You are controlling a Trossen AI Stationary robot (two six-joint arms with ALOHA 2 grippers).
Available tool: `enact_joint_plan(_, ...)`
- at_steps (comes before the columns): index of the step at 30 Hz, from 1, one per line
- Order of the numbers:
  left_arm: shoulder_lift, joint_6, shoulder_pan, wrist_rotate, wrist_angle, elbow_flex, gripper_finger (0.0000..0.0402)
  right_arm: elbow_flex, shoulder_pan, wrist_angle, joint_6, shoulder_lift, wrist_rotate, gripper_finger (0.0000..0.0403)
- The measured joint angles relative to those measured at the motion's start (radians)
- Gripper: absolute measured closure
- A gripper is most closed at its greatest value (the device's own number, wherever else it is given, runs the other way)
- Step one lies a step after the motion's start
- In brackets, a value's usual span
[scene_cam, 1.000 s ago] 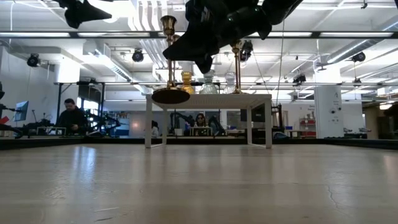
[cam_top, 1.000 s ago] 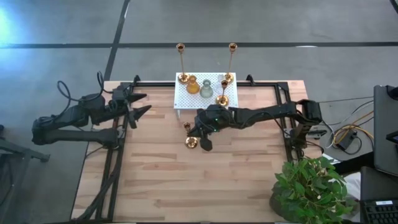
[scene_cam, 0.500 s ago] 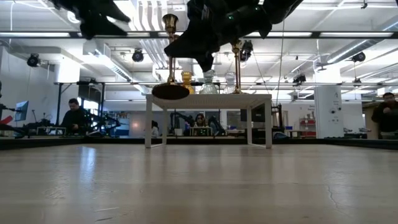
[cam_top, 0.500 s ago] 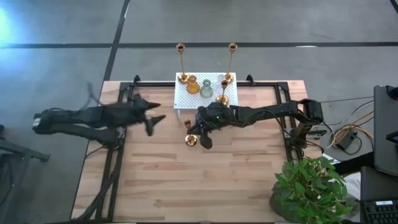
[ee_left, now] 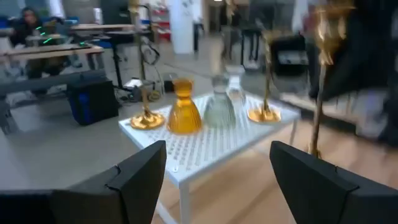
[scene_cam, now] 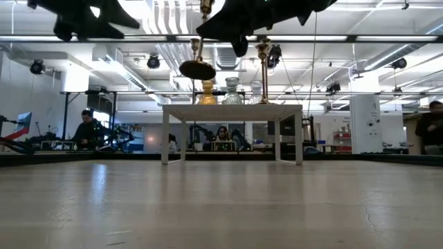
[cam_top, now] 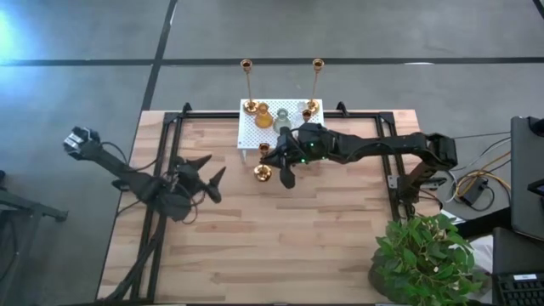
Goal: Pick & Place candle stick holders
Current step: Put the golden candle holder on the shelf
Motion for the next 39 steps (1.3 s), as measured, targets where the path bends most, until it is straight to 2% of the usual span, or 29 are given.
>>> enact_joint_plan(3, 0.017, -0.063, -0.018, -0.018, -0.007, -0.012, 0.0111, 0.001, 0.001, 0.001, -0.002, -0.005, -0.002, 0.0392)
enact_joint_plan(10, 0.081, -0.017, 0.012, 0.271, 0.013, -0.010, 0.0108, 0.023, 0.002, 0.000, -0.011, 0.012, -0.023, 0.0392)
enact_joint_plan(20, 0.184, 0.119, 0.073, 0.312, 0.234, -0.009, 0.0111, 0.032, 0.002, -0.001, -0.023, 0.012, -0.023, 0.0392)
enact_joint_plan(32, 0.233, 0.317, 0.228, 0.528, 0.517, -0.009, 0.0113, 0.029, 0.004, -0.052, -0.043, 0.013, -0.030, 0.0392)
enact_joint_plan(39, 0.275, 0.324, 0.314, 0.687, 0.595, -0.009, 0.0113, 0.029, 0.004, -0.052, -0.054, 0.013, -0.030, 0.0392)
